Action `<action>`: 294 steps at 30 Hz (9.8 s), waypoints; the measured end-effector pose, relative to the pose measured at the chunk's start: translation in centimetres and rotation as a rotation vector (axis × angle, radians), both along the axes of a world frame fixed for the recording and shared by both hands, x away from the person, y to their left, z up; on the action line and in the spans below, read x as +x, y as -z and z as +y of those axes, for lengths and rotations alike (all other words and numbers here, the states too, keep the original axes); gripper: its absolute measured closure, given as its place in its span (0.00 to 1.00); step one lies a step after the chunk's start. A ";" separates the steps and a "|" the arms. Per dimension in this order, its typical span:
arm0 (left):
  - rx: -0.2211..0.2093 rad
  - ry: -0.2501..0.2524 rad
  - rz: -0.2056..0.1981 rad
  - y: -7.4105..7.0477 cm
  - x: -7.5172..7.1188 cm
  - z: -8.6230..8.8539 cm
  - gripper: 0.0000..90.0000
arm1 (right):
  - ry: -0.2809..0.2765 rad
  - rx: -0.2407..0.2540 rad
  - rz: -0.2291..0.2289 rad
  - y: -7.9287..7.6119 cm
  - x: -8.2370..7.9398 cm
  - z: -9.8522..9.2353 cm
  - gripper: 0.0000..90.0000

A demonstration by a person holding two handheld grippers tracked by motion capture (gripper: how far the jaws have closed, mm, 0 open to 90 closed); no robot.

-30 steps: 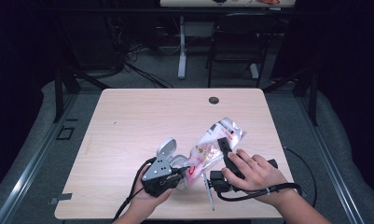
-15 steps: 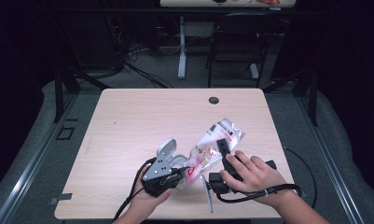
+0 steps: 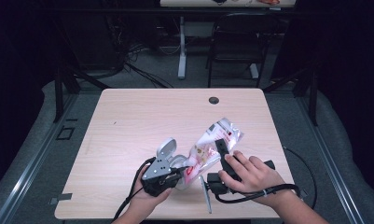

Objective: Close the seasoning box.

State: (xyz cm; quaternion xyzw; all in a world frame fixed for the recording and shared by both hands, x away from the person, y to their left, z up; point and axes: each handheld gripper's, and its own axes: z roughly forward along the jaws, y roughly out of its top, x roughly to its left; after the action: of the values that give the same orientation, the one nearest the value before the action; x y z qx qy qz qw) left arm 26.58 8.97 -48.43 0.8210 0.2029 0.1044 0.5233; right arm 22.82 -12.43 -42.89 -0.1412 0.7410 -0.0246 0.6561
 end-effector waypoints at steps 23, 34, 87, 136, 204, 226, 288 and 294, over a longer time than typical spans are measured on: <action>0.002 0.005 0.002 0.0 0.1 -0.1 0.99 | -0.004 0.004 0.005 -0.1 0.0 0.0 0.95; 0.005 0.005 0.002 0.0 0.0 -0.1 0.99 | -0.012 0.021 0.016 -0.1 0.2 -0.1 0.95; -0.010 0.002 -0.005 -1.3 0.7 -1.1 1.00 | 0.077 0.299 0.189 1.9 1.0 -4.1 0.96; -0.036 -0.005 -0.014 -1.7 1.2 -1.2 1.00 | 0.129 0.645 0.330 5.0 1.3 -5.7 0.96; -0.080 -0.137 -0.071 -1.5 1.5 0.9 0.60 | 0.079 1.049 0.482 4.3 0.6 -7.9 0.98; -0.092 -0.156 -0.066 -1.7 1.5 1.8 0.60 | 0.147 1.224 0.644 6.1 3.7 -9.1 1.00; -0.086 -0.278 -0.059 -1.3 0.7 8.8 0.61 | 0.320 1.559 0.701 10.7 11.1 -14.1 0.99; -0.083 -0.264 -0.048 -1.2 0.8 8.9 0.61 | 0.319 1.538 0.708 10.8 10.9 -14.2 0.98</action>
State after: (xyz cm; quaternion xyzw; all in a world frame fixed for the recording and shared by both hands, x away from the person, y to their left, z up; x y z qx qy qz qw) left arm 27.37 17.90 -47.21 0.7621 0.3008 0.1834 0.5432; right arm 33.75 -26.59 -53.68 0.4487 0.7237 0.4378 0.2886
